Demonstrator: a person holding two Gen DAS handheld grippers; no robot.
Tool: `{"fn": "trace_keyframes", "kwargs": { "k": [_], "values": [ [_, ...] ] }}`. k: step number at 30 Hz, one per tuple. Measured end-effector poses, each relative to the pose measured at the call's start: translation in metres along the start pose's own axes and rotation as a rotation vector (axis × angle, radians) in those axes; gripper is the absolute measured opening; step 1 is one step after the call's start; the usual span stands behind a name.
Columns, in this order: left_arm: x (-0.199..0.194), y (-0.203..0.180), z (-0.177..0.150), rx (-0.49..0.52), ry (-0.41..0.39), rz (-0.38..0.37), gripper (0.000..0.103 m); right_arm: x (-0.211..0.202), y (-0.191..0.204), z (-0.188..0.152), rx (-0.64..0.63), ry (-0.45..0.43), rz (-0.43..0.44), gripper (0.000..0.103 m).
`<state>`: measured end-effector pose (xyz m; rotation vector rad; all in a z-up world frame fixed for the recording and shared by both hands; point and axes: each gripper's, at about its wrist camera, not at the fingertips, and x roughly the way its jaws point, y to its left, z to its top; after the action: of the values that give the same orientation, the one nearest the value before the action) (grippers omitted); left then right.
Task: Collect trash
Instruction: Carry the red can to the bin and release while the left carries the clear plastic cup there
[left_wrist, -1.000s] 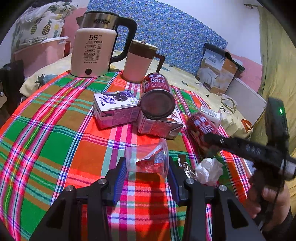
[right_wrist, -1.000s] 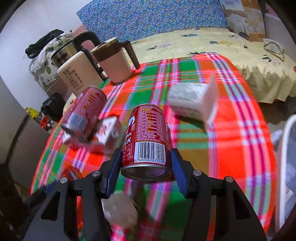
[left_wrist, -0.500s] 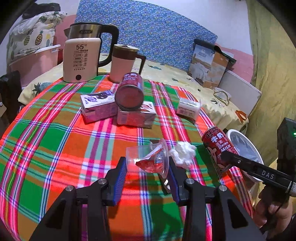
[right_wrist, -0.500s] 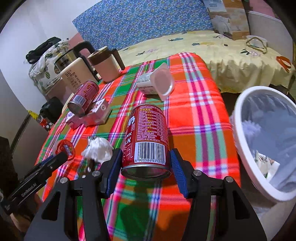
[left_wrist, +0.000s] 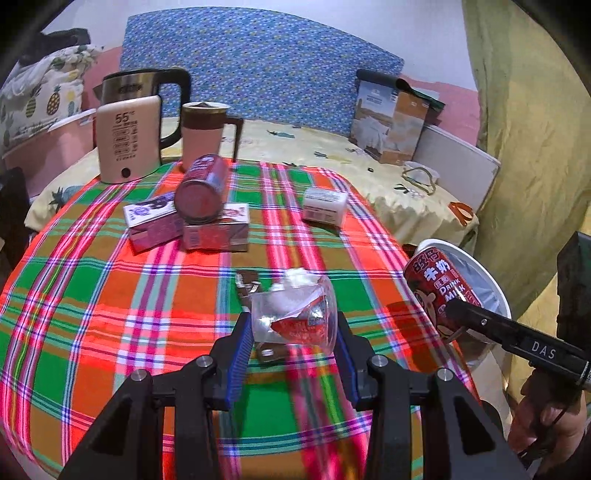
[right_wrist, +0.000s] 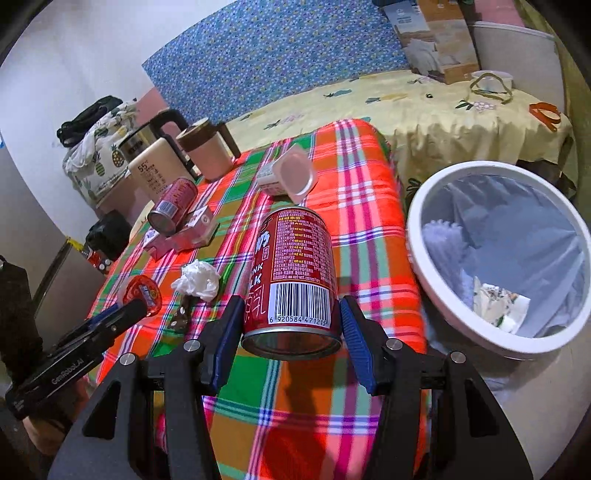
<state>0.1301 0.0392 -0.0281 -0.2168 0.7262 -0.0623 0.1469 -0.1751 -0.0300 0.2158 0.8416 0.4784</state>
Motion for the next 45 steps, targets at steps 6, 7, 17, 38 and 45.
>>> {"fn": "trace_keyframes", "kwargs": {
  "k": [6,7,17,38,45],
  "values": [
    [0.006,-0.029,0.004,0.049,0.002,-0.034,0.042,-0.012,-0.015,0.0,0.024,-0.037,-0.018,0.055],
    [0.007,-0.033,0.004,0.055,0.003,-0.039,0.042,-0.014,-0.018,0.0,0.027,-0.041,-0.023,0.055],
    [0.026,-0.081,0.015,0.122,0.01,-0.11,0.042,-0.034,-0.06,-0.002,0.095,-0.085,-0.101,0.055],
    [0.087,-0.184,0.033,0.283,0.066,-0.257,0.042,-0.055,-0.12,-0.001,0.192,-0.115,-0.234,0.055],
    [0.112,-0.203,0.03,0.318,0.101,-0.296,0.043,-0.055,-0.133,-0.001,0.19,-0.097,-0.266,0.055]
  ]
}}
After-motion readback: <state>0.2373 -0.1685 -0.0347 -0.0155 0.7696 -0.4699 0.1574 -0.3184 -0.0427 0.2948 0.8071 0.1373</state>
